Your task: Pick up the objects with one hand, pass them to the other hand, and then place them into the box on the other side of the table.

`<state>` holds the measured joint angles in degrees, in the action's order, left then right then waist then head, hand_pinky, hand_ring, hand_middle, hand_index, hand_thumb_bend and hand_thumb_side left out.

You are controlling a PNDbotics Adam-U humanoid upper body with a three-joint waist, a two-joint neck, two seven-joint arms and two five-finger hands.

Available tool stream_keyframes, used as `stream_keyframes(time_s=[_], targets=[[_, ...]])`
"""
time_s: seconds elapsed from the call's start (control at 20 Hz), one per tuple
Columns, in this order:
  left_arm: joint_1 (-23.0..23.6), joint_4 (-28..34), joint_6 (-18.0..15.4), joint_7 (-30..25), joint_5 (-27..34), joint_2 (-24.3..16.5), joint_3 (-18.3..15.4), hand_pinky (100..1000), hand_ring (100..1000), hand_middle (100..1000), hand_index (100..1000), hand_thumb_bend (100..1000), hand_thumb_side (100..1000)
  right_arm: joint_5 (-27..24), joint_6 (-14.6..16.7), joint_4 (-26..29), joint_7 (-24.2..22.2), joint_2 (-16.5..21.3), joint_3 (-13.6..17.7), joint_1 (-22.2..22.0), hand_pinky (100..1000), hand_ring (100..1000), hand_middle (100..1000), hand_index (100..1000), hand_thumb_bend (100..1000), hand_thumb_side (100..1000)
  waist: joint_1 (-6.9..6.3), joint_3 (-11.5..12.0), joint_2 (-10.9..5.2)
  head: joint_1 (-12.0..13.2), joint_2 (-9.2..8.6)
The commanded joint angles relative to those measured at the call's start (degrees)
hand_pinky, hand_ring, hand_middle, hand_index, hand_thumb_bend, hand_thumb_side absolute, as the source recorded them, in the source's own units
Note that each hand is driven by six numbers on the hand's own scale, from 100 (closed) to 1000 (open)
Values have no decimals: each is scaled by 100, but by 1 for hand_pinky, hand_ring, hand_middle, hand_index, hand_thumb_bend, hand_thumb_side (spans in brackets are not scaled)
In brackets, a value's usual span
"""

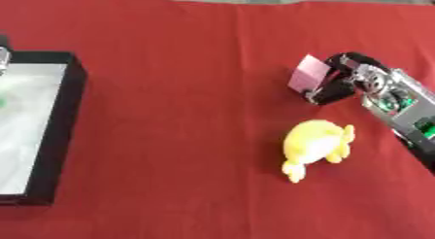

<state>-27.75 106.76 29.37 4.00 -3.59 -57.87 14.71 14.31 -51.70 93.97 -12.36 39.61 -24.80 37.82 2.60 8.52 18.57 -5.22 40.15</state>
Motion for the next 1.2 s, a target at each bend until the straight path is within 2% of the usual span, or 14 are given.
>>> stream_keyframes(time_s=[0.05, 0.35, 0.85, 1.2], targets=[[-76, 30, -14, 22, -12, -109, -72, 834, 656, 616, 666, 100, 289, -88, -27, 14, 50, 105, 38, 66, 892, 842, 773, 828, 291, 192, -8, 2, -26, -21, -60], [-81, 28, -20, 14, -18, -101, -66, 835, 656, 615, 666, 100, 288, -156, -27, 3, 162, 103, 28, 67, 893, 840, 759, 812, 280, 171, -11, 8, -18, -33, -74], [-70, 3, -18, 10, -34, -96, -74, 835, 655, 614, 666, 100, 283, -265, -27, 47, 388, 100, 40, 53, 885, 800, 653, 681, 221, 100, -14, -8, -29, -45, -62], [-71, -11, -19, 29, -14, -111, -90, 834, 646, 612, 665, 100, 262, -477, -27, 256, 752, 141, 83, 42, 854, 755, 612, 619, 169, 100, -33, -32, -95, -32, -34]])
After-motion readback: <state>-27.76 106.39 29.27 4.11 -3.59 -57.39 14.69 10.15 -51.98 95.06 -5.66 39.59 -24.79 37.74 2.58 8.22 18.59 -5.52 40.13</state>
